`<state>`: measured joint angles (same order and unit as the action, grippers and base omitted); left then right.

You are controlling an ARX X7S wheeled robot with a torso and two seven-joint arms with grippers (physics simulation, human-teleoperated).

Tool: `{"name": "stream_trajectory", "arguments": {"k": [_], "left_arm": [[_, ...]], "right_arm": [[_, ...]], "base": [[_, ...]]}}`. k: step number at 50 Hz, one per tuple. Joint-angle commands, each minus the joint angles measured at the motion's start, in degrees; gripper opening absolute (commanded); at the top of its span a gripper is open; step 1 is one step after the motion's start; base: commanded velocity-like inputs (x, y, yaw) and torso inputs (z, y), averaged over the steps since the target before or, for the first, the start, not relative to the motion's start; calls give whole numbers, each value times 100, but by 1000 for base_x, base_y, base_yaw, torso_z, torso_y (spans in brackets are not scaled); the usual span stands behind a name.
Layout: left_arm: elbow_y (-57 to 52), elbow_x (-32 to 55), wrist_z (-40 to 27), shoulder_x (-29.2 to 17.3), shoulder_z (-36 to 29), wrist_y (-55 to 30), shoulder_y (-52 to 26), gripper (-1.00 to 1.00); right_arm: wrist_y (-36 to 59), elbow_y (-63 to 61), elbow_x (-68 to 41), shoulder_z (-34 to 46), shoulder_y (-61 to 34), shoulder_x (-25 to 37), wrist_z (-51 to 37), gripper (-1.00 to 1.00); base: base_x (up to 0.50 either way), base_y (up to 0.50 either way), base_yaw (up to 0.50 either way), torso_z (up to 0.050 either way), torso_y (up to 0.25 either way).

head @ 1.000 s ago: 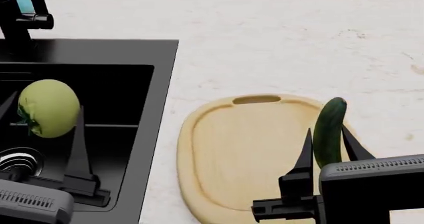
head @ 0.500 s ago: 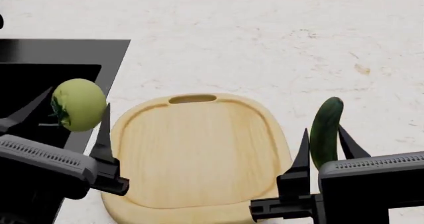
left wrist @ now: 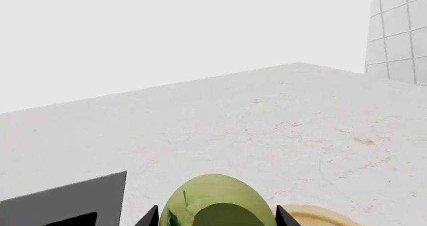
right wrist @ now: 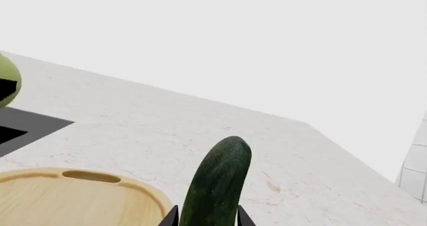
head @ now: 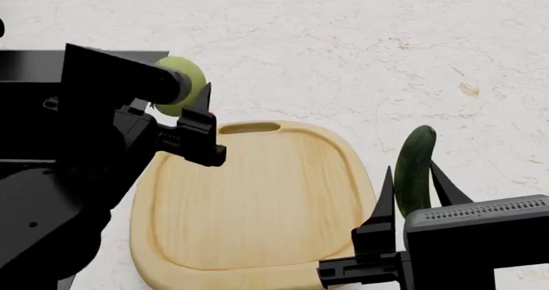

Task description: Pick the vegetables from the sink and place them on the cutting board.

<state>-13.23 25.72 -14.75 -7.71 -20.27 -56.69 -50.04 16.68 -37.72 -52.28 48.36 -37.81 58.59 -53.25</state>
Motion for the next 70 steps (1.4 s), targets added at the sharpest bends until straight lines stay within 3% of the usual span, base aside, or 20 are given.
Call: {"name": "stream_trajectory", "arguments": {"k": [1,37,70], "left_arm": [[1331,260,129,570,296,-44,-616,-100],[1655,463,-84,259,-266,408,200,-100],[1919,516,-134,169,-496,663,358,-100]], "right_arm": [[100,-20,301,-193,-22,-99,155,-100],[-57,-30,339,-268,96,-51,128,-100],[-28,-58,338,-288,96,-65,126,-100]], "base": [[0,0,0,0,0],[0,0,0,0,1],[0,0,0,0,1]]}}
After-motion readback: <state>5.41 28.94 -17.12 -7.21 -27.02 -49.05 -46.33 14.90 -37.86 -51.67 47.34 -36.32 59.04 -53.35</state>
